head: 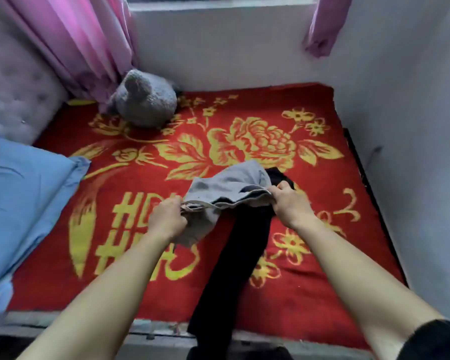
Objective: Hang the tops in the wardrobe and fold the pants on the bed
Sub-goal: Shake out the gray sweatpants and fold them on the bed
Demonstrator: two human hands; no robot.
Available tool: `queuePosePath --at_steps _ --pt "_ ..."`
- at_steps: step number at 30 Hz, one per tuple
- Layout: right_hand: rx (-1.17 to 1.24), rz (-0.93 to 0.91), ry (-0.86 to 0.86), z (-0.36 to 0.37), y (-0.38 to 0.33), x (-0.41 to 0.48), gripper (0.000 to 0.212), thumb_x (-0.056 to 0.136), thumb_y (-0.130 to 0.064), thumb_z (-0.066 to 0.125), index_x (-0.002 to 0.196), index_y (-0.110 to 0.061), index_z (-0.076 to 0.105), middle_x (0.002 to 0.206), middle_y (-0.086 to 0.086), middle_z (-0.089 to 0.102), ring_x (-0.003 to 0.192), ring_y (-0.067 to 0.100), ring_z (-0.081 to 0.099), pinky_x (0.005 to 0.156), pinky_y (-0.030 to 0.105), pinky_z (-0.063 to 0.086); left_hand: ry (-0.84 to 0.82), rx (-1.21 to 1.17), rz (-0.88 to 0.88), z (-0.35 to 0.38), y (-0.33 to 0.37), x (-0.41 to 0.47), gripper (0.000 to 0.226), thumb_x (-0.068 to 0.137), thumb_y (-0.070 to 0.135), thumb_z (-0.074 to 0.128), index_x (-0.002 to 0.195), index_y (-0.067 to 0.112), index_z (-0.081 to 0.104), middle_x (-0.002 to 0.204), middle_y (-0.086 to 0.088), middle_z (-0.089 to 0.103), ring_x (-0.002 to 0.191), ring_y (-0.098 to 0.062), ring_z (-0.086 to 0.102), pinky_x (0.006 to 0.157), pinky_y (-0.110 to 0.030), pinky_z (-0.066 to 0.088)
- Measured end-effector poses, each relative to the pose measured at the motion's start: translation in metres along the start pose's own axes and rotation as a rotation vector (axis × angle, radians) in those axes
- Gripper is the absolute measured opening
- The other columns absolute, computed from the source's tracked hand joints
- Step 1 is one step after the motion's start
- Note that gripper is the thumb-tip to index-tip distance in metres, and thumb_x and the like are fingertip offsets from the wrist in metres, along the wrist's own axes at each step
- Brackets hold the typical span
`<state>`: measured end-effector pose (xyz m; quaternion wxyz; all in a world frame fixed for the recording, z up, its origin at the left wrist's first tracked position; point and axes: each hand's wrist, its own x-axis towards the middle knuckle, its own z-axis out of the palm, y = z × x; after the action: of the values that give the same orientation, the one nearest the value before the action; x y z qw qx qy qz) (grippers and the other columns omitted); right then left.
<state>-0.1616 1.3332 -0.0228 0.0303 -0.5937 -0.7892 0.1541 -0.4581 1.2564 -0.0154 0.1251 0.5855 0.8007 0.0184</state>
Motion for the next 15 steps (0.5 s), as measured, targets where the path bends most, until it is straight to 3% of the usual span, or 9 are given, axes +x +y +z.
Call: queuePosePath --at_steps 5,8,11,15 --pt "-0.043 0.069 -0.247 0.096 0.016 -0.055 0.028 0.102 -0.030 0.047 0.128 -0.027 0.058 0.113 0.010 0.052 0.098 0.037 0.062 0.077 0.041 0.047 -0.262 -0.055 -0.132 0.102 -0.021 -0.046 0.031 0.082 0.012 0.051 0.113 0.014 0.051 0.116 -0.015 0.056 0.107 -0.040 0.059 0.081 -0.043 0.047" --pt "-0.083 0.071 -0.320 0.115 0.018 -0.075 0.033 0.102 -0.024 0.045 0.133 -0.028 0.056 0.120 0.007 0.055 0.104 0.035 0.062 0.082 0.040 0.049 -0.354 0.071 0.015 0.125 -0.032 -0.070 0.032 0.086 0.008 0.050 0.117 0.013 0.041 0.112 -0.013 0.054 0.098 -0.040 0.061 0.068 -0.040 0.039" --pt "-0.143 0.062 -0.262 0.105 0.009 -0.072 0.030 0.102 -0.021 0.043 0.130 -0.025 0.054 0.117 0.007 0.056 0.101 0.035 0.064 0.074 0.039 0.046 -0.365 0.168 0.154 0.115 -0.040 -0.072 0.043 0.085 0.009 0.059 0.122 0.013 0.037 0.112 -0.010 0.050 0.093 -0.039 0.063 0.064 -0.041 0.037" --pt "-0.168 0.021 -0.058 0.048 -0.022 -0.027 0.037 0.097 -0.009 0.044 0.132 -0.019 0.048 0.117 0.009 0.053 0.092 0.037 0.064 0.063 0.036 0.038 -0.167 0.060 0.087 0.056 -0.044 -0.026 0.043 0.086 -0.001 0.050 0.125 0.013 0.037 0.115 -0.012 0.047 0.095 -0.042 0.062 0.066 -0.044 0.039"
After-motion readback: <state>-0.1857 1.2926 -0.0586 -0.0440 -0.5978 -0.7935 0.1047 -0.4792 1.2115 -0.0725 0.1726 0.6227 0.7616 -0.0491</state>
